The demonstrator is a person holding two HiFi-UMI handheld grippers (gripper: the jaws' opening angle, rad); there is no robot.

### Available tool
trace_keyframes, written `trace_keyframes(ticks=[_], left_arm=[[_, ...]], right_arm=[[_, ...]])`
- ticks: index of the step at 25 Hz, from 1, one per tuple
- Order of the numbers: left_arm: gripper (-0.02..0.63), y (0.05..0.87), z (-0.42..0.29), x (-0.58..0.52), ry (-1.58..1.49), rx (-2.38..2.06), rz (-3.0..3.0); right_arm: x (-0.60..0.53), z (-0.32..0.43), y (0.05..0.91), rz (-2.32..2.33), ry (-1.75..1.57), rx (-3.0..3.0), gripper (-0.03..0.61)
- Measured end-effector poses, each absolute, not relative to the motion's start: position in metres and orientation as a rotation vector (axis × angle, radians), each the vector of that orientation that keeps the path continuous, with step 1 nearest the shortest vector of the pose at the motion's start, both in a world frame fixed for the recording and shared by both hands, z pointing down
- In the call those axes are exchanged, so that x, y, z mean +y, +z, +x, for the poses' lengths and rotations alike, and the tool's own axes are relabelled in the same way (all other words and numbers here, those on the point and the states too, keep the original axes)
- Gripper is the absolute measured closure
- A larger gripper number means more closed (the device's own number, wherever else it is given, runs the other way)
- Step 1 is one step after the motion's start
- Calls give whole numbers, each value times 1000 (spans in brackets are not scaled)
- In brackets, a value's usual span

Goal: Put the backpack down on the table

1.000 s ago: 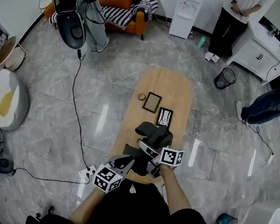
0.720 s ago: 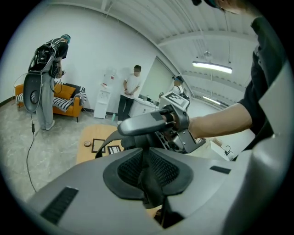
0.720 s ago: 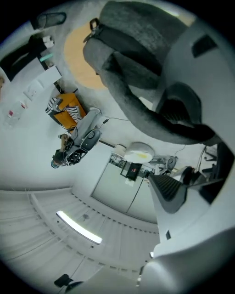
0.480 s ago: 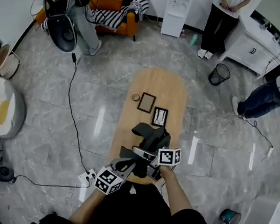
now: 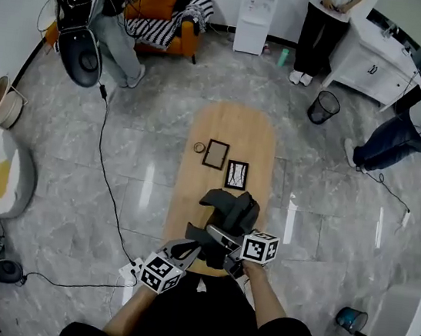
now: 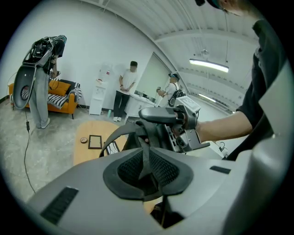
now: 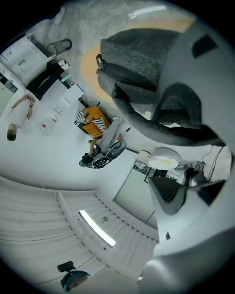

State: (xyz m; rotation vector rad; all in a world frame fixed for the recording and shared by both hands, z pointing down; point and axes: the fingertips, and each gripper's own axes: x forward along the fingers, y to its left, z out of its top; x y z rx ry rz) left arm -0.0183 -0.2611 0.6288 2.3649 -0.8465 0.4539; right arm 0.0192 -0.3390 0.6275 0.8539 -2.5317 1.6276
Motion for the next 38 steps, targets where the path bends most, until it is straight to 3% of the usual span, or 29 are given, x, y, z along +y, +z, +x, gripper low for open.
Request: trace_keyframes(ticks=[17,19,21,22,27,38], left_arm=[[568,629,14,-257,497,-682,2437],[568,630,17,-255,502,-670,2435],[568,631,19,-253,508,-657,2434],[568,632,20,-253,512,-651,2433],[568,633,20,-250,524,-637,2434],[568,634,37,-241,613,-599,2427]], right_arm=[[-289,129,626,911,1578,-2372,222],[-283,153,634,957,1589,-2298,285],[-279,173,645,1017,1578,-2217,440],[-278,181,650,1041,1572,-2189,486],[-267,203,662,1105,1612,-2106,497],[-220,337,750,1323,1517,-1659,509]])
